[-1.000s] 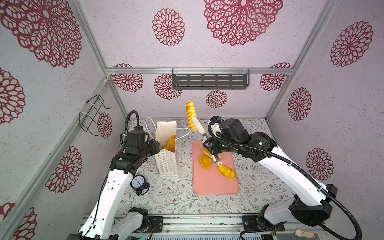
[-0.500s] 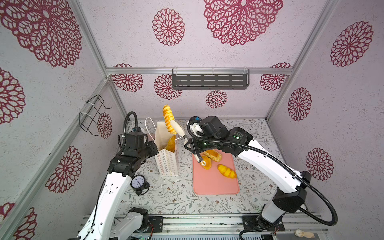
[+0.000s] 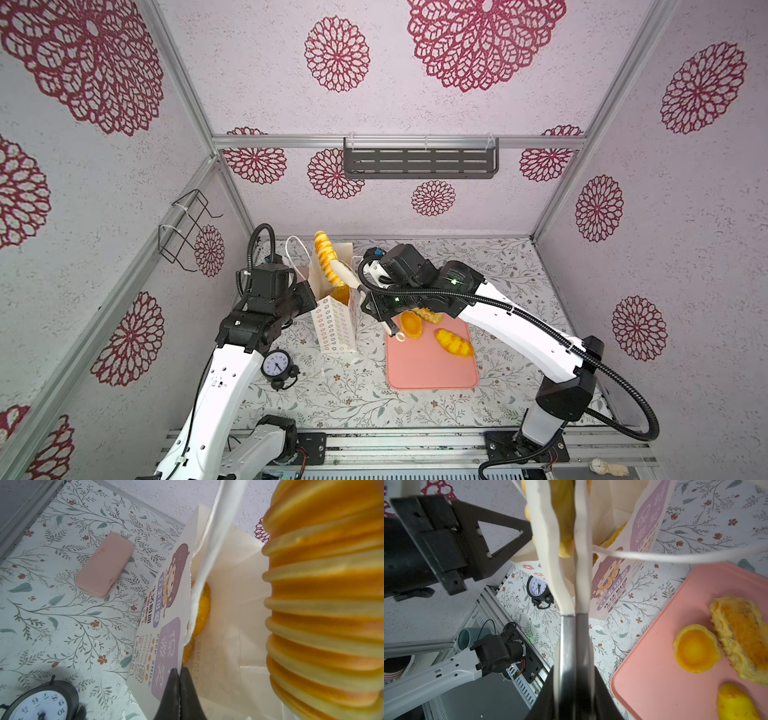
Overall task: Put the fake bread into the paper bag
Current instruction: 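Carry the ridged golden bun over the bag opening with the right gripper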
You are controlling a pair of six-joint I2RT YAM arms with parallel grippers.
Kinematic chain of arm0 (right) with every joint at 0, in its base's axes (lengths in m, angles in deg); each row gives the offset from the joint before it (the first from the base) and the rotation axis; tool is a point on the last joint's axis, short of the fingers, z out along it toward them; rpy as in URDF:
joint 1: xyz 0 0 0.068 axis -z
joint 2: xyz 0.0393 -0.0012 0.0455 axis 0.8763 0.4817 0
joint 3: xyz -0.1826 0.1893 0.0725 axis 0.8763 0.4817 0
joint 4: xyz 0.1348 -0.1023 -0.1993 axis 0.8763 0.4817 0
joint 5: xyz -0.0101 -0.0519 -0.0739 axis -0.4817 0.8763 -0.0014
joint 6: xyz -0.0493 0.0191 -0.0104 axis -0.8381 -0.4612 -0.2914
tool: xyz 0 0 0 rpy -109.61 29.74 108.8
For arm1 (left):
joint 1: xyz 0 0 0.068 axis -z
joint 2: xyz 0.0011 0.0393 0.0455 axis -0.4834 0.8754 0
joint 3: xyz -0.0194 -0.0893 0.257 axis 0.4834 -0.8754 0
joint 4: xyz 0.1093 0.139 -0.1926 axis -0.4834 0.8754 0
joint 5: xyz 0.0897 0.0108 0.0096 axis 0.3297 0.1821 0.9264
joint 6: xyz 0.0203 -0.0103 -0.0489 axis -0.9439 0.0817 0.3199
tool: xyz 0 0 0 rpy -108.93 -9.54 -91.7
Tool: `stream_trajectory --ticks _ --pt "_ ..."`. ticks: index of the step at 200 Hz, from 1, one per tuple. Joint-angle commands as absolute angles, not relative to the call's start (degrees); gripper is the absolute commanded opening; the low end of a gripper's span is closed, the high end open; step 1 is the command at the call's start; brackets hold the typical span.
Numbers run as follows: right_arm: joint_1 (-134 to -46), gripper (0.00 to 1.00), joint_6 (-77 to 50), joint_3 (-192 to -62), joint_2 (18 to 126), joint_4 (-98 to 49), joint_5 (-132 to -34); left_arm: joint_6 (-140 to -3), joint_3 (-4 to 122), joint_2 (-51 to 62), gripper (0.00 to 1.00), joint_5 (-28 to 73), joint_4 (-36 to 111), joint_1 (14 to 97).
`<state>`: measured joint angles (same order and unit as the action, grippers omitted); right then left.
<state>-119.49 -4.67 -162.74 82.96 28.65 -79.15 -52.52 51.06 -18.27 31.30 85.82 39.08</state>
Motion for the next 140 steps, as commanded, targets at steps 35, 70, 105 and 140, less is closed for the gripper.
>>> stream_trajectory --ticks 35,70,105,140 --pt "-119.63 0.34 -6.54 -164.27 82.22 26.89 -77.07 -52.03 50.09 -18.86 0.05 31.53 85.14 38.75" --pt "-119.62 0.40 -6.65 -164.44 81.87 26.63 -76.64 -52.12 50.18 -18.95 0.05 31.67 85.12 38.75" --pt "-119.53 0.39 -6.76 -164.62 81.53 26.33 -75.63 -52.17 50.35 -18.90 0.05 31.66 85.32 38.67" --pt "-119.35 0.37 -7.09 -164.79 79.76 25.88 -73.54 -52.30 50.50 -19.07 0.08 31.94 85.75 38.69"
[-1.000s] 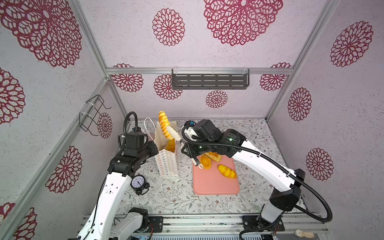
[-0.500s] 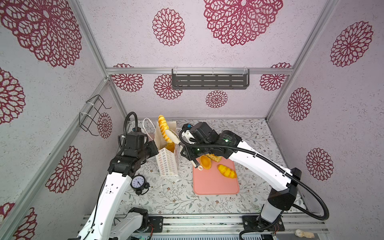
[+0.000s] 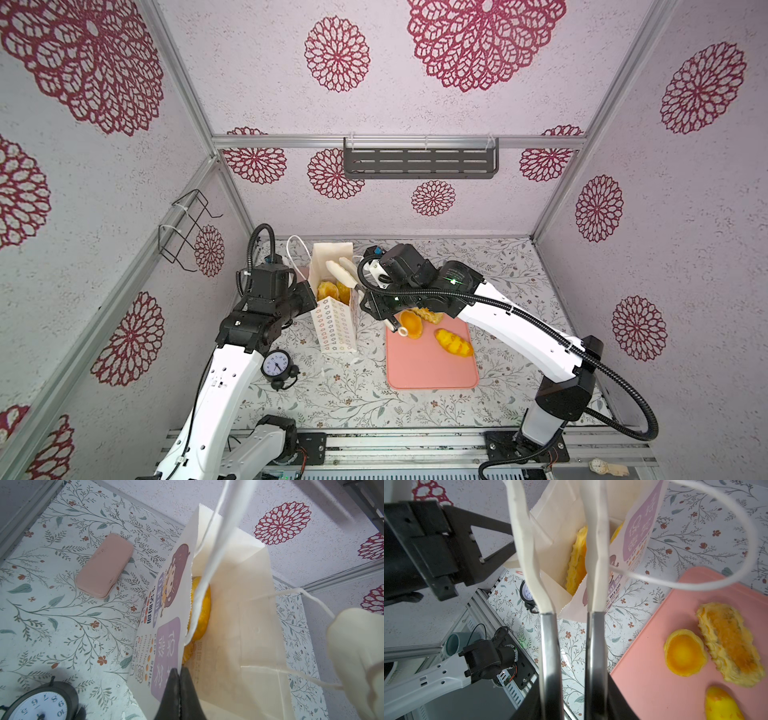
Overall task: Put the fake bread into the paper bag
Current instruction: 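Carry the ridged golden bun over the bag opening with the right gripper, then open the right gripper to drop the bun and withdraw it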
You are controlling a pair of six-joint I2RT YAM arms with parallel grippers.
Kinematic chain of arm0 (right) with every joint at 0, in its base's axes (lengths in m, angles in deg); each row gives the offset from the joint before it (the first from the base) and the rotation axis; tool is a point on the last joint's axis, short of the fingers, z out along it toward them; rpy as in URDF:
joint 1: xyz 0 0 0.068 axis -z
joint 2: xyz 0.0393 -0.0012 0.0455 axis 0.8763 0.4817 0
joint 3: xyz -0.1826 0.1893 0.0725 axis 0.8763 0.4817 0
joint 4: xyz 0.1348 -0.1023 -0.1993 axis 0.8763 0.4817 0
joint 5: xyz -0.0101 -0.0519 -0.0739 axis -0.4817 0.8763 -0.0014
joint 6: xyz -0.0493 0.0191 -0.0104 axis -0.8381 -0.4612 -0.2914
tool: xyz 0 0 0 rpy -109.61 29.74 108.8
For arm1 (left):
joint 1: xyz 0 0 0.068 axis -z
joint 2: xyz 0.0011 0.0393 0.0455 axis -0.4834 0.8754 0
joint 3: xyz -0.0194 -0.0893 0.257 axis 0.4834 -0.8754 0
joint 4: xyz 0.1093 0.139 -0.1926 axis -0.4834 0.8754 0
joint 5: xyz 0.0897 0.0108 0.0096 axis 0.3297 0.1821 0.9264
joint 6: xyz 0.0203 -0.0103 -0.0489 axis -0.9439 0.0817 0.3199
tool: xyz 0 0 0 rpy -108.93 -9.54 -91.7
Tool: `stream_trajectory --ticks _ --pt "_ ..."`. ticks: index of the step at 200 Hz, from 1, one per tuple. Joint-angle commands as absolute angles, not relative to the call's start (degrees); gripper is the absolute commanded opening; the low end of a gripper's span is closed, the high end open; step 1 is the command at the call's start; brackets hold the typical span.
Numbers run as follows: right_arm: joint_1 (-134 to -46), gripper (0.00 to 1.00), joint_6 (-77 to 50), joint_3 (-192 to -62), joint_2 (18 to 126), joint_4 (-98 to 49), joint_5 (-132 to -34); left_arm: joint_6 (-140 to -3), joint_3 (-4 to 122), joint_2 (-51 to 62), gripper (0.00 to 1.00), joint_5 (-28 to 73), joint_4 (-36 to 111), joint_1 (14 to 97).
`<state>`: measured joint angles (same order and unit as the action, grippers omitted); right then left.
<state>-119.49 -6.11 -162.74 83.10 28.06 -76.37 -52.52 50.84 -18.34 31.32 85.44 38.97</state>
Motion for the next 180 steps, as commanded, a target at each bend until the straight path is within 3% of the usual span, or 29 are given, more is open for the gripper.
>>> stream_trajectory --ticks 1,38,86,133,180 --pt "-119.37 0.37 -7.12 -164.80 79.67 25.88 -73.39 -52.33 50.52 -19.07 0.08 31.94 85.77 38.72" --pt "-117.58 0.36 -7.91 -164.91 75.08 26.95 -69.64 -52.52 51.80 -19.06 0.16 31.94 86.24 38.72" --pt "-110.93 0.35 -6.21 -155.25 64.83 27.73 -68.87 -52.71 52.45 -18.73 0.39 31.86 86.05 38.74" --pt "-101.81 0.35 -4.20 -137.67 55.26 28.54 -73.11 -53.11 53.27 -17.77 0.49 31.82 85.92 38.71" --pt "-100.40 0.35 -4.39 -123.38 52.74 29.84 -78.86 -53.21 53.60 -17.49 0.52 31.60 85.39 38.68"
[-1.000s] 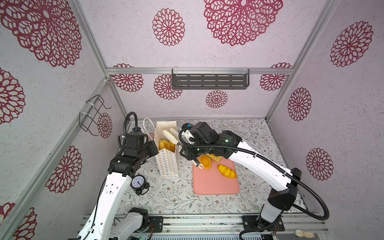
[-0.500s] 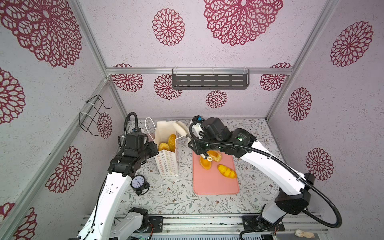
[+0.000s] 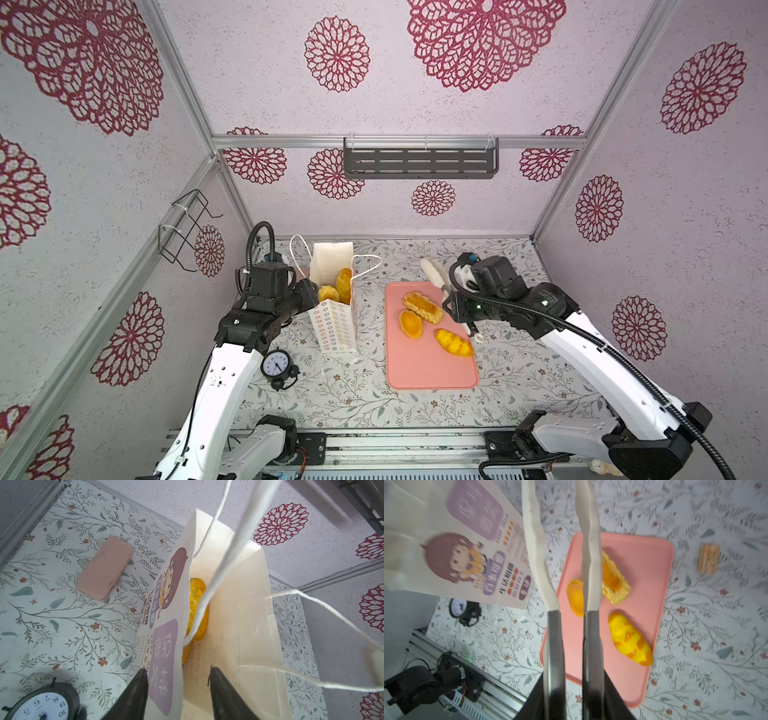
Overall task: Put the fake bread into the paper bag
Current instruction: 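Open the right gripper to drop the bun and withdraw it, then lower the right gripper onto the round orange tart and close it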
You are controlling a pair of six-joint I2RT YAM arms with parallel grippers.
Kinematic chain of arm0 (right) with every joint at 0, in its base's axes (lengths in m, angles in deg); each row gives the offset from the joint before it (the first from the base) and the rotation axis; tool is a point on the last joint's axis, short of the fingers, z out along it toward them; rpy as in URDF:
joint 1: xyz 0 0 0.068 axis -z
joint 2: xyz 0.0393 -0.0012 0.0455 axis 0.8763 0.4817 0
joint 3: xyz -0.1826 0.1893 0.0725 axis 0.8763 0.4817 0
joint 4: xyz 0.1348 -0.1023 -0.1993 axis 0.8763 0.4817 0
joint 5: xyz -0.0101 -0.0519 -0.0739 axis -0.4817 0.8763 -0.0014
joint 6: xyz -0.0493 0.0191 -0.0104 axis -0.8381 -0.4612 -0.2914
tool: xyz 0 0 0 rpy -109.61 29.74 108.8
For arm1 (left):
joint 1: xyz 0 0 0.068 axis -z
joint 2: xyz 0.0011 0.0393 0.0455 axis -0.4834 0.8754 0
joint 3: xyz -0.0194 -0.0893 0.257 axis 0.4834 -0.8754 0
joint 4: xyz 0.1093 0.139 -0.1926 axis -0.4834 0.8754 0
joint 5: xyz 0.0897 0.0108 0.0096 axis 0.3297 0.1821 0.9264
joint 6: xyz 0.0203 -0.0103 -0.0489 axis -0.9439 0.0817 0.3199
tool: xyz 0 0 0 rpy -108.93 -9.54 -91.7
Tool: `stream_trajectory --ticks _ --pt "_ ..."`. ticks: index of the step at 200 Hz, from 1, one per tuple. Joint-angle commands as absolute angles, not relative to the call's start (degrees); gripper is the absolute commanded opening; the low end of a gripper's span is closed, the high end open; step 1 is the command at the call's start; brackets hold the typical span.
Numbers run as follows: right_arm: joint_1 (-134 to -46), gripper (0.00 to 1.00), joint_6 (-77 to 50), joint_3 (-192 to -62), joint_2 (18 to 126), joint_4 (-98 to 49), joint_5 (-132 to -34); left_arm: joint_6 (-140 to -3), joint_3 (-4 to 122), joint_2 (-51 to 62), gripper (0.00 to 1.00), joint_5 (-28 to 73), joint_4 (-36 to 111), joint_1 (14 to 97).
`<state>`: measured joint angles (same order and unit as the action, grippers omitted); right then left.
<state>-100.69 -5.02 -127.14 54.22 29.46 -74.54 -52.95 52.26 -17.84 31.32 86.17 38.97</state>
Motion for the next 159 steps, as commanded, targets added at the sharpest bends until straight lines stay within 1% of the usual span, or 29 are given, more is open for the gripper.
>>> stream_trajectory --ticks 1,57,125,159 --pt "-100.40 0.35 -4.41 -123.13 52.72 29.84 -78.95 -53.18 53.60 -17.44 0.52 31.55 85.38 38.67" --pt "-100.82 0.38 -5.64 -113.21 54.14 29.05 -86.88 -52.98 53.00 -17.74 0.52 31.51 85.12 38.67" --pt "-101.97 0.47 -6.97 -110.05 57.92 27.07 -87.99 -52.73 52.11 -18.46 0.52 31.79 85.01 38.67" --pt "-102.42 0.49 -7.15 -109.96 60.14 26.78 -86.45 -52.74 51.76 -18.72 0.52 31.86 85.07 38.71"
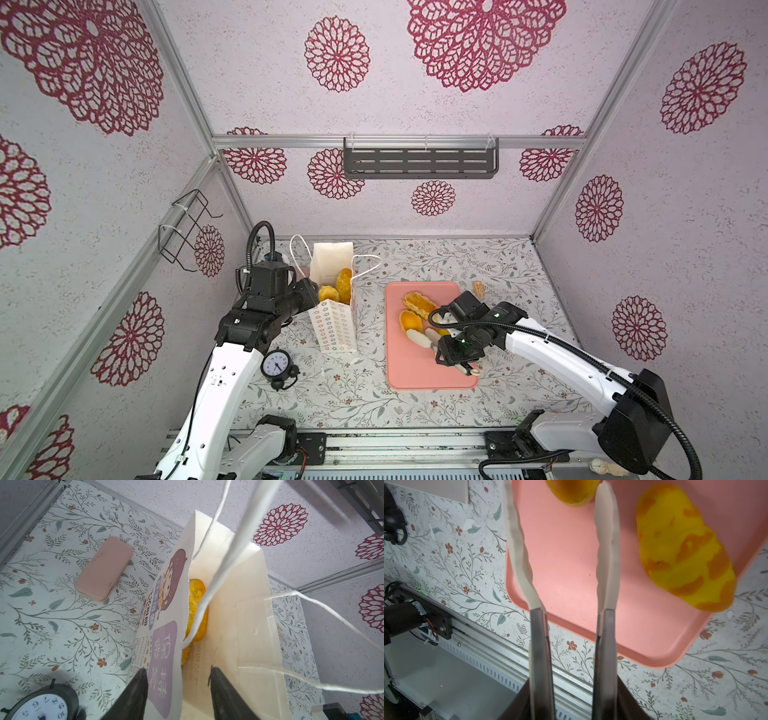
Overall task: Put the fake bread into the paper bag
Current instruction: 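Lower the right gripper onto the round orange tart and close it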
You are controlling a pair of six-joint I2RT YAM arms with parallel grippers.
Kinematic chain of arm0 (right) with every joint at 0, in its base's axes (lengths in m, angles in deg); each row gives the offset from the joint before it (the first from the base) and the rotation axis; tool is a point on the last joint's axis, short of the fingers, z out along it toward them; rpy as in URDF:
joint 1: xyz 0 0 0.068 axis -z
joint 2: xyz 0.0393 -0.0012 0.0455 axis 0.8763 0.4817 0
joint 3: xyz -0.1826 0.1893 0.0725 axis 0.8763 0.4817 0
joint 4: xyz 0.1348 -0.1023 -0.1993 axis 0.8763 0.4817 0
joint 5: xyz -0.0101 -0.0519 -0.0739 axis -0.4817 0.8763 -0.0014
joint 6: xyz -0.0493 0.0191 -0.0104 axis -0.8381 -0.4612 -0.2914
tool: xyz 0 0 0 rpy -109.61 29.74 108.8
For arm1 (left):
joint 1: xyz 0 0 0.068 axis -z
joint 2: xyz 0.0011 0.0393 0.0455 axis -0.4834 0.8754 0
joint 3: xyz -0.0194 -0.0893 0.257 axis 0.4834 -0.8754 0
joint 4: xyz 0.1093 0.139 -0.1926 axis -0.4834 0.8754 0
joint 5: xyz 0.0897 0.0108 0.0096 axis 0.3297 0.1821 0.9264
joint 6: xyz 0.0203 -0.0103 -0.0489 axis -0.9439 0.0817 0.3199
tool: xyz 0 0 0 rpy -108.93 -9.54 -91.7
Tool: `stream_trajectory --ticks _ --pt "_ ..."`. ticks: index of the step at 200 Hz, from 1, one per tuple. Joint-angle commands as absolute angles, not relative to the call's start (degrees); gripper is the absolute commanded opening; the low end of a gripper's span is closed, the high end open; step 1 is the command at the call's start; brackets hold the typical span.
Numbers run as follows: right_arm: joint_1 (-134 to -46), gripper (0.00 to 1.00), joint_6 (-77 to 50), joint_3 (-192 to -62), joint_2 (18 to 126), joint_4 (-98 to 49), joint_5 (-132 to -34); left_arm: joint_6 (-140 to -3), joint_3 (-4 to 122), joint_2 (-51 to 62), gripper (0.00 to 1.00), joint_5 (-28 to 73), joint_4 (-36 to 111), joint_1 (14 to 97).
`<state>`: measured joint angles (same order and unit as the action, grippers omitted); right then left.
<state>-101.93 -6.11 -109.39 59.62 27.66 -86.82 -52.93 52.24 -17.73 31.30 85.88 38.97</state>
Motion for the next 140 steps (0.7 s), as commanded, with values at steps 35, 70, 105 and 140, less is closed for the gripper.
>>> stream_trajectory --ticks 35,70,105,140 --pt "-102.42 0.51 -7.50 -109.61 61.70 26.63 -85.68 -52.80 51.32 -19.12 0.52 32.02 85.14 38.71" --pt "-102.43 0.54 -8.47 -110.60 64.26 26.20 -84.86 -52.72 50.97 -18.98 0.52 32.03 84.93 38.68" --pt "-102.51 0.56 -9.65 -112.85 67.24 25.94 -84.14 -52.73 50.49 -19.21 0.52 32.03 84.84 38.58" --pt "-102.51 0.56 -10.69 -116.00 70.93 25.43 -82.65 -52.81 50.44 -19.09 0.52 31.95 84.83 38.59"
